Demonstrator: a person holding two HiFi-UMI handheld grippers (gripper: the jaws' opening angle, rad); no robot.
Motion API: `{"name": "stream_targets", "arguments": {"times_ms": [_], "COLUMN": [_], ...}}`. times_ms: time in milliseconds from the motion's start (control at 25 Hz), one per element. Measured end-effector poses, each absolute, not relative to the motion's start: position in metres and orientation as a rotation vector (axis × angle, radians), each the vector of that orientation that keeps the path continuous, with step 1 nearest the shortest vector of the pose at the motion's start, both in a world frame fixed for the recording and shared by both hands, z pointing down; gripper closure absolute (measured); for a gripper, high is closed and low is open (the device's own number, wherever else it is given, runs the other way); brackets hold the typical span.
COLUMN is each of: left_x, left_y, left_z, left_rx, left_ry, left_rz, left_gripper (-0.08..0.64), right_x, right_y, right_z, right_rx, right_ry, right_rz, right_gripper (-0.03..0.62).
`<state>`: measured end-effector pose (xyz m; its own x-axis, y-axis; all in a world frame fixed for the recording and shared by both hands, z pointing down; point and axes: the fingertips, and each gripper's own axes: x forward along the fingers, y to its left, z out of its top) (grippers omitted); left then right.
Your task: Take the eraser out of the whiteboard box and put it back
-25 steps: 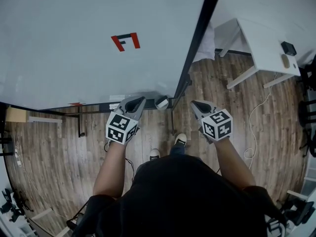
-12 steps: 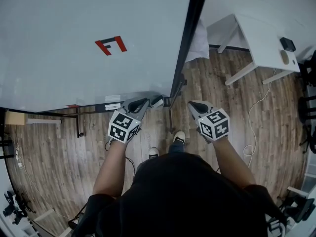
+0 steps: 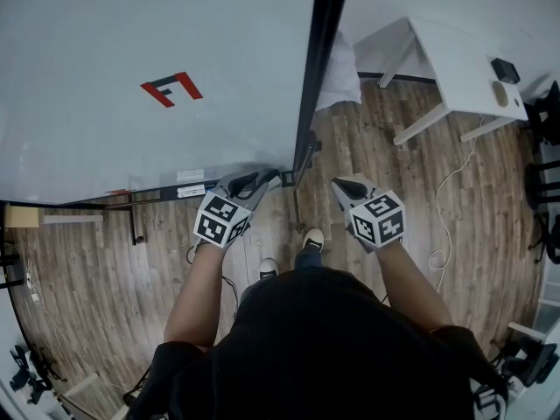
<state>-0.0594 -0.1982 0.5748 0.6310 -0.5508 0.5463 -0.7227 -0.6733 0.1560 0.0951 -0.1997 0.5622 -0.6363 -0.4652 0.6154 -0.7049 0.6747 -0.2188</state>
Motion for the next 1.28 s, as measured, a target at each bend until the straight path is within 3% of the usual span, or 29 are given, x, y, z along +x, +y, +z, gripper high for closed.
{"name": "stream_targets", "arguments": {"times_ms": [440,1280], "left_x": [-0.047,-0.033], "left_y": [-0.202,-0.210], "left_z": [0.618,0.666], "left_rx": [2.451,2.416], "left_ry": [-0.930,-0.830], "left_rz": [0.711,0.868], "left_gripper": [0.377,0.367], "right_x": [0.104,0.105], "right_y": [-0.198,-0.190], "right_z": [0.571,0.585], "right_rx": [0.911,0.883], "right_ry": [-2.338,-2.296], "right_rz": [0.631,0.641], "right_gripper": [0.598,0.598]}}
